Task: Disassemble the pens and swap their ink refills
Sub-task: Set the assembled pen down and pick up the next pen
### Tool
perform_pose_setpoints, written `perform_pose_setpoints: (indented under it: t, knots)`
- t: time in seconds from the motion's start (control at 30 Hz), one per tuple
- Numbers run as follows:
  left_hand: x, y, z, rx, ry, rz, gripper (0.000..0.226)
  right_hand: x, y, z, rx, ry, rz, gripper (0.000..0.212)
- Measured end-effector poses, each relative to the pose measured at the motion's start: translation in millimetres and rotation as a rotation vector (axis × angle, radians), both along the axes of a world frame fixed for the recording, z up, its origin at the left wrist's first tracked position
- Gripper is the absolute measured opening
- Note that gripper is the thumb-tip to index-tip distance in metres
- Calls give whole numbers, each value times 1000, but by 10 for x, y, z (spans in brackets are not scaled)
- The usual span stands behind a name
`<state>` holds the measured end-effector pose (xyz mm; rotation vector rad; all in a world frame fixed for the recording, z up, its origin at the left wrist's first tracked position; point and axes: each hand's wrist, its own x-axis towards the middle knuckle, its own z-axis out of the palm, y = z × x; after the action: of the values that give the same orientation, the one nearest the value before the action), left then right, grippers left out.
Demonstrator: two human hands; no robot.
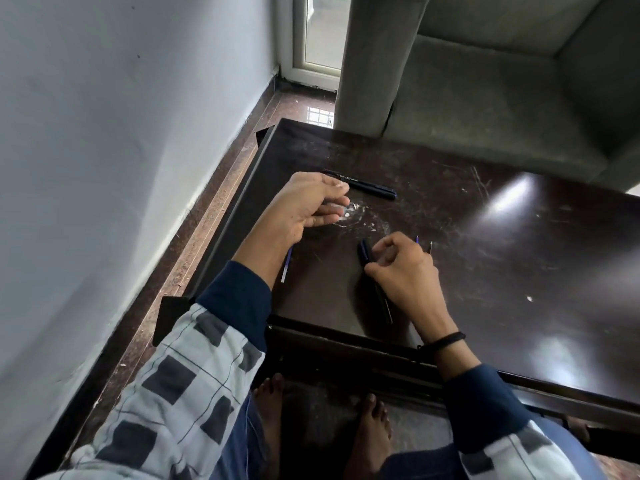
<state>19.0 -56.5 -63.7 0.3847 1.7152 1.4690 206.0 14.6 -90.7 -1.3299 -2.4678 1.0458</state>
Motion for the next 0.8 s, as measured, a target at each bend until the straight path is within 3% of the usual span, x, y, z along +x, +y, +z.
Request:
perform_pose_setpoints:
  t: [0.13, 0.27, 0.53, 0.8]
  knots:
    - [128, 71, -53, -116, 76, -126, 13, -54, 26, -10, -186, 211, -129, 16]
    - [202, 122, -100, -104, 76, -200, 13, -72, 42, 25, -420, 413, -211, 12]
    - [224, 137, -124, -3, 54, -171, 13, -58, 95, 26, -564, 464, -190, 9]
    - [224, 122, -101, 64, 40, -177, 20, -49, 132, 54, -943, 555, -245, 13]
